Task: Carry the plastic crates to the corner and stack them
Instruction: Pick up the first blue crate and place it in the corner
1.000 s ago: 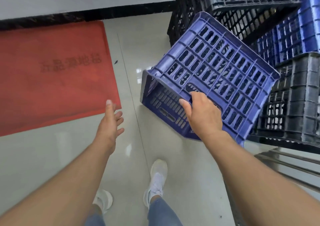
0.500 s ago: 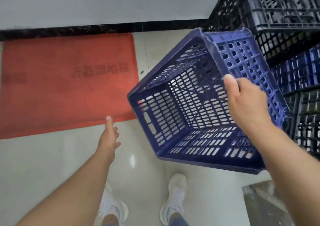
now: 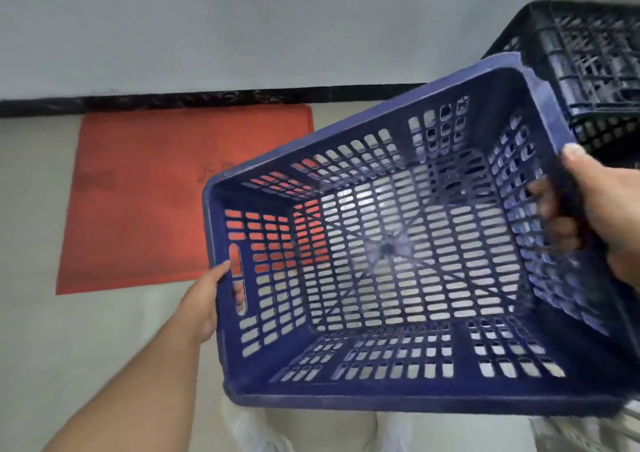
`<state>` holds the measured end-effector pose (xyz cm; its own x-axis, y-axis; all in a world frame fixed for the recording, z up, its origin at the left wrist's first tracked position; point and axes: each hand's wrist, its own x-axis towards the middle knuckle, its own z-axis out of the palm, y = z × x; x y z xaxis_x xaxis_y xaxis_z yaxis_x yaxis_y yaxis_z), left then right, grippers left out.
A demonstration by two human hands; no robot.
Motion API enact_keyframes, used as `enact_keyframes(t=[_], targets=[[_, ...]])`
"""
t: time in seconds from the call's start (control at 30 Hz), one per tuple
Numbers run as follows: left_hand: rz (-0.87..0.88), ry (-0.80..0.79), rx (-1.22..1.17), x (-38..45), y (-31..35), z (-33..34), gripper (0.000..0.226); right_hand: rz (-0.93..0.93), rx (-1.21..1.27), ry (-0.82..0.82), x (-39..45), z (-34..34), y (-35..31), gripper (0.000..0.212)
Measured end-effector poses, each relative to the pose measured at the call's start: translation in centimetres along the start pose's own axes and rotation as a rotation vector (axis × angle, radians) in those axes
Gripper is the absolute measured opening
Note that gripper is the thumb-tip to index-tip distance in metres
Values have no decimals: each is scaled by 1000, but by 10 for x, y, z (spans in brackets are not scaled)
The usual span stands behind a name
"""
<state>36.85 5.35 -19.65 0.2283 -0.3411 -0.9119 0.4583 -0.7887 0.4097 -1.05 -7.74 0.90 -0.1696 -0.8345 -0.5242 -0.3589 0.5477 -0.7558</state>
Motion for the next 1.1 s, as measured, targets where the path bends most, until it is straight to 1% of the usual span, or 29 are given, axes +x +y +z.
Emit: enact_keyframes(t=[0.03, 0.1, 0.13, 0.17, 0.27, 0.33, 0.4, 0.43, 0.53, 0.67, 0.77, 0.9, 1.0, 1.1], targets=[[0, -23, 11, -2, 5, -11, 30, 4, -22, 48, -1, 5, -1, 87], [19, -50, 11, -5, 19, -35, 29, 19, -34, 115, -3, 23, -7, 67], [20, -45, 25, -7, 27, -46, 30, 21, -26, 131, -3, 32, -9, 58], [25, -34, 27, -11, 36, -58, 31, 27, -28, 131, -3, 42, -13, 53], [35, 19, 13, -23, 64, -94, 36, 46, -41, 123, 0, 78, -27, 50], [30, 38, -8, -33, 83, -121, 47, 60, -55, 113, 0, 107, -43, 46], [40, 28, -49, -44, 104, -152, 60, 71, -54, 84, 0, 137, -62, 41], [41, 16, -70, -49, 113, -165, 63, 78, -46, 67, 0, 150, -71, 39], [53, 8, -118, -65, 147, -208, 59, 94, -21, 22, -4, 191, -101, 32], [89, 106, -145, -81, 186, -260, 52, 96, -56, -52, -6, 243, -137, 25], [104, 185, -175, -92, 207, -291, 50, 112, -92, -106, -3, 282, -158, 32], [128, 273, -261, -107, 233, -328, 48, 134, -108, -167, 8, 337, -199, 36], [142, 340, -362, -116, 249, -359, 47, 162, -129, -289, 20, 379, -240, 34], [138, 401, -442, -124, 261, -388, 45, 129, -222, -410, 29, 425, -276, 25]])
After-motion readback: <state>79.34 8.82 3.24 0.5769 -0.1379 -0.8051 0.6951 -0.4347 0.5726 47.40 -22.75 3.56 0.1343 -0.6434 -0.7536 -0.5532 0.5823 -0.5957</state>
